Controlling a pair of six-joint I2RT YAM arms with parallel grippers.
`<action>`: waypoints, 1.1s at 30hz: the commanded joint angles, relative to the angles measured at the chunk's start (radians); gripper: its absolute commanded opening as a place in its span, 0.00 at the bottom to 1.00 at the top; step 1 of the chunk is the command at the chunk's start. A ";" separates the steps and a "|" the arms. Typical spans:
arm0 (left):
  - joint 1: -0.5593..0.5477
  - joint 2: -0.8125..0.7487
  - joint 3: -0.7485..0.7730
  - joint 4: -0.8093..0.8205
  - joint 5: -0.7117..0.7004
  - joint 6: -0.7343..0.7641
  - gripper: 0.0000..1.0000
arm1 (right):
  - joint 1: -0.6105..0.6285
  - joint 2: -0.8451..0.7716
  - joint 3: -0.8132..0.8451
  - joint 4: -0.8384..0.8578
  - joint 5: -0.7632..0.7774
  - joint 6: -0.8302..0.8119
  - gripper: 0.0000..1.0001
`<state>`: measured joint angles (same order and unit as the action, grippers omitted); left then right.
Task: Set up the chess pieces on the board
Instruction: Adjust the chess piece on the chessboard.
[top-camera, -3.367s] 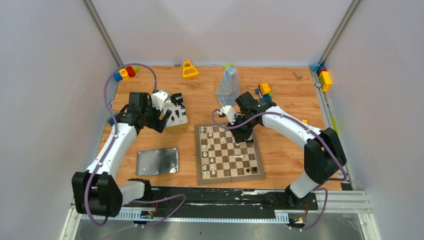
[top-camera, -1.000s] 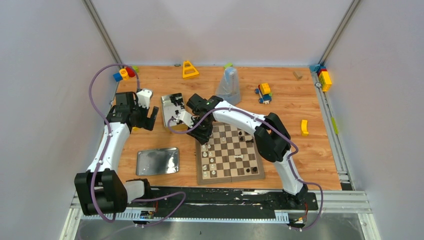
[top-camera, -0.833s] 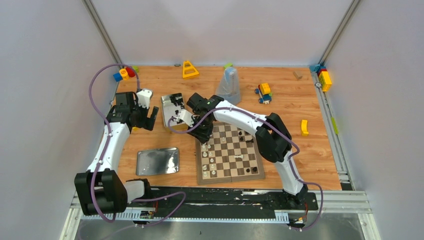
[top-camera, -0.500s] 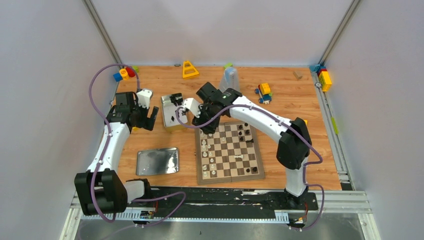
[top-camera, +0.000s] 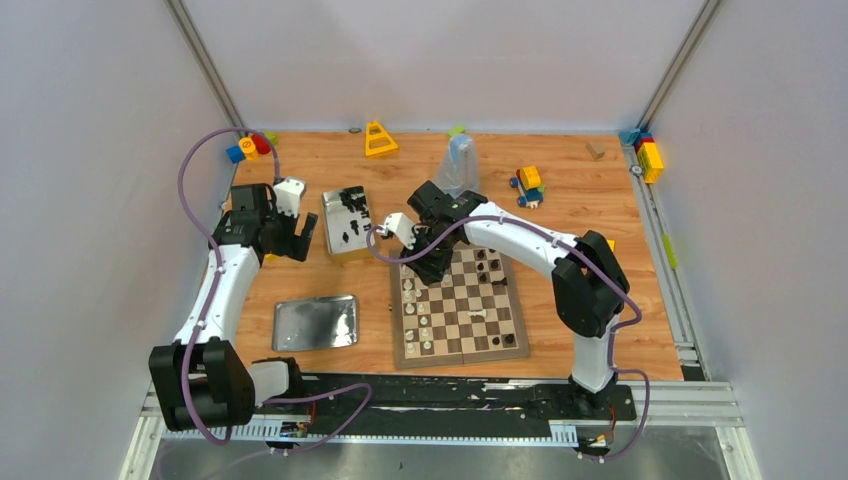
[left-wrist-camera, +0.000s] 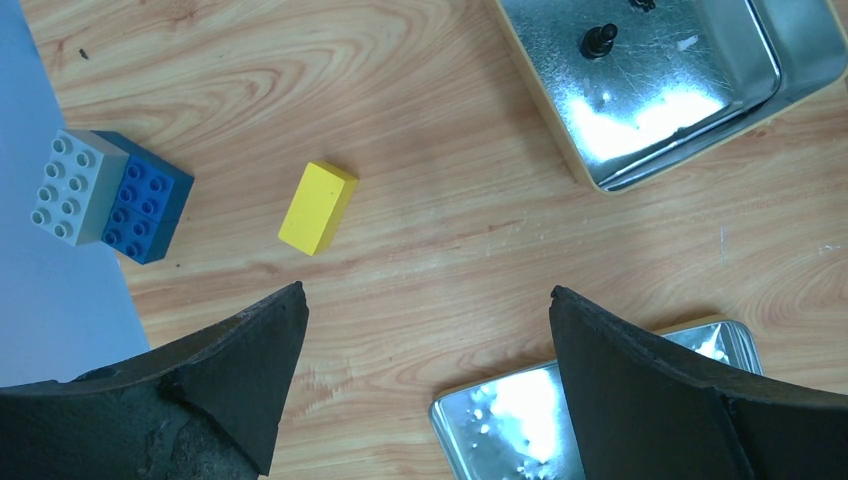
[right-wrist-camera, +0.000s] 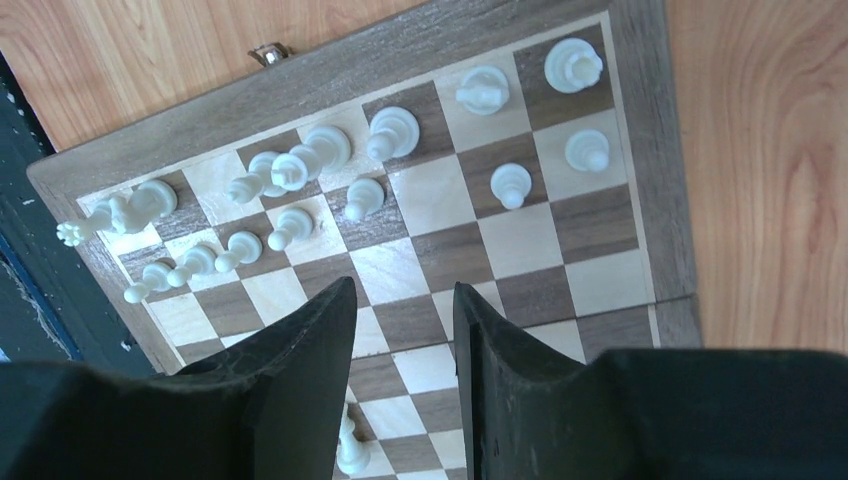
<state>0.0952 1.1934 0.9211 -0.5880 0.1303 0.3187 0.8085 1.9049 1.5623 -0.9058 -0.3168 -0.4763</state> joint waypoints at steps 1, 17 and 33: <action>0.012 0.001 0.024 0.001 0.018 -0.008 0.98 | 0.004 0.023 -0.005 0.069 -0.078 0.007 0.41; 0.012 0.006 0.019 0.005 0.019 -0.003 0.98 | 0.027 0.071 0.009 0.074 -0.118 0.007 0.41; 0.011 0.002 0.016 0.005 0.017 -0.003 0.98 | 0.057 0.115 0.043 0.073 -0.099 0.003 0.36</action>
<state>0.0952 1.1992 0.9211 -0.5922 0.1307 0.3191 0.8513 1.9991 1.5589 -0.8589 -0.4065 -0.4725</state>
